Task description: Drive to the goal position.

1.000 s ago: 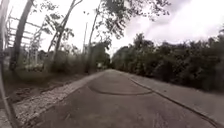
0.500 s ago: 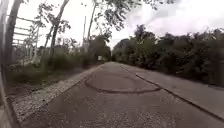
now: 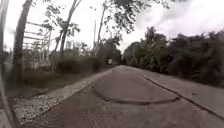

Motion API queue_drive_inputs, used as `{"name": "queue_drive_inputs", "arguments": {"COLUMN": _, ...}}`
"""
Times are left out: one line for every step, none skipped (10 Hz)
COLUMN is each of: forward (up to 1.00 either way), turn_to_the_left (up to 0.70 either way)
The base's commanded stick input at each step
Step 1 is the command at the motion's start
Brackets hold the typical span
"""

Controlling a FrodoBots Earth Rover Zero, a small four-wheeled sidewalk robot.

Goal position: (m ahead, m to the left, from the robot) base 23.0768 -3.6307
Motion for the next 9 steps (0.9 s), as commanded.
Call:
{"name": "queue_drive_inputs", "arguments": {"forward": 0.70, "turn_to_the_left": 0.00}}
{"name": "queue_drive_inputs", "arguments": {"forward": 0.70, "turn_to_the_left": 0.00}}
{"name": "queue_drive_inputs", "arguments": {"forward": 0.70, "turn_to_the_left": 0.00}}
{"name": "queue_drive_inputs", "arguments": {"forward": 0.70, "turn_to_the_left": 0.00}}
{"name": "queue_drive_inputs", "arguments": {"forward": 0.70, "turn_to_the_left": 0.00}}
{"name": "queue_drive_inputs", "arguments": {"forward": 0.70, "turn_to_the_left": 0.00}}
{"name": "queue_drive_inputs", "arguments": {"forward": 0.70, "turn_to_the_left": 0.00}}
{"name": "queue_drive_inputs", "arguments": {"forward": 0.70, "turn_to_the_left": 0.00}}
{"name": "queue_drive_inputs", "arguments": {"forward": 0.70, "turn_to_the_left": 0.00}}
